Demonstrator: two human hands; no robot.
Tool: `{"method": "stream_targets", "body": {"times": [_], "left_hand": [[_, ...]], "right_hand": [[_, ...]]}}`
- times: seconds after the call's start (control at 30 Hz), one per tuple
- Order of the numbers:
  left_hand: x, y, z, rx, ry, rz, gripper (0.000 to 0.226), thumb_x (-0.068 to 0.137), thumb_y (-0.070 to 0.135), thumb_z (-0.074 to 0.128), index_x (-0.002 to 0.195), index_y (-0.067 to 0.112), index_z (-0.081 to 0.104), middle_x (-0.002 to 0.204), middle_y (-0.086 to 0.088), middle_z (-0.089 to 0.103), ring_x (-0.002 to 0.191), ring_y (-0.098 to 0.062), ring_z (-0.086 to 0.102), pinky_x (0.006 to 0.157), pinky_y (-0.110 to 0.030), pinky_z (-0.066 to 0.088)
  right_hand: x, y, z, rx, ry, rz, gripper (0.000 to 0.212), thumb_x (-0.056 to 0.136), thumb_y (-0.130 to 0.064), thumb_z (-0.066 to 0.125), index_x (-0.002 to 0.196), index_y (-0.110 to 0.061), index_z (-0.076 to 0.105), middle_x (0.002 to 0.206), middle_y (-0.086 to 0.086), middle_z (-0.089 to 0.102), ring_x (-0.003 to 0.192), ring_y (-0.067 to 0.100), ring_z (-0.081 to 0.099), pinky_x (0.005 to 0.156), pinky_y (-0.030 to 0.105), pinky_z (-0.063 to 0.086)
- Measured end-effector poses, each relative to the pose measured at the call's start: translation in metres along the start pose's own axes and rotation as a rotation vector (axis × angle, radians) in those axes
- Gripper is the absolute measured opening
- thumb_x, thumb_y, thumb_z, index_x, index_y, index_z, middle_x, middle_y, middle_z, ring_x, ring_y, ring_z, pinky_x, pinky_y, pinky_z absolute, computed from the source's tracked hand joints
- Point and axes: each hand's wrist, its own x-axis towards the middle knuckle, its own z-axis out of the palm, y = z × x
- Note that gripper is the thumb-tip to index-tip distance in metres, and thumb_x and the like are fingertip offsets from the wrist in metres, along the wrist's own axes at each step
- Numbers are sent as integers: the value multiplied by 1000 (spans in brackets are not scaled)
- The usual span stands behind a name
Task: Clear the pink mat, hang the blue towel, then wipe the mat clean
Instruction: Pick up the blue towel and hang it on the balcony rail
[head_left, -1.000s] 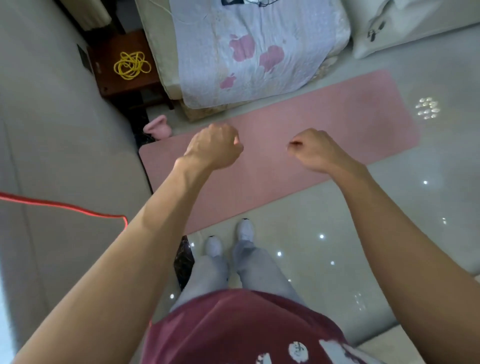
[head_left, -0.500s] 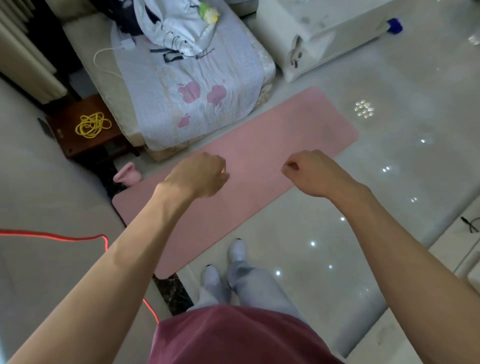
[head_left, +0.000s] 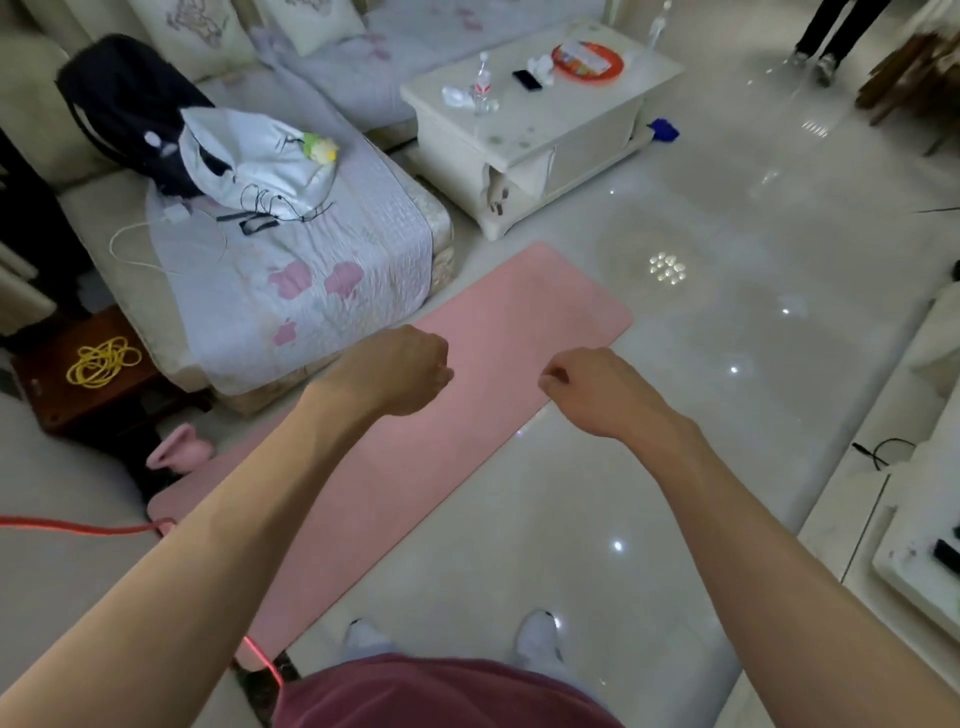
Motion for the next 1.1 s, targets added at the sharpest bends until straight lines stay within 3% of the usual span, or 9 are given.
{"method": "stream_targets", "body": {"times": [0.37,0.57,0.87,1.1], "left_hand": [[82,159,-12,75,-46,83,33,99,36,42,106,11,62,102,-8,64,94,-28,61,85,-42,52],[130,173,-13,99,-80,99,34,99,38,42,105,12,62,102,-8,65,94,-27,62,84,-41,52],[266,183,-36,123,-82,207,33,99,39,43,108,13,62,106,-8,64,96,-27,61,82,-38,51],[372,206,-68,116,-128,345,35,101,38,42,110,11,62,106,-9,65,96,-27,61,83,-38,51]], "right_hand": [[-6,161,-76,10,24,93,25,95,-26,46,95,-13,67,90,6,68,82,24,61,73,36,53],[19,201,-82,45,-5,129,27,95,-27,45,102,-14,68,96,5,67,86,23,61,77,38,54],[104,253,-117,25,14,260,26,96,-28,46,97,-13,67,90,4,69,80,24,64,77,41,56],[160,289,-163,27,67,384,25,97,-28,47,99,-16,69,89,3,68,79,22,61,71,32,51]]}}
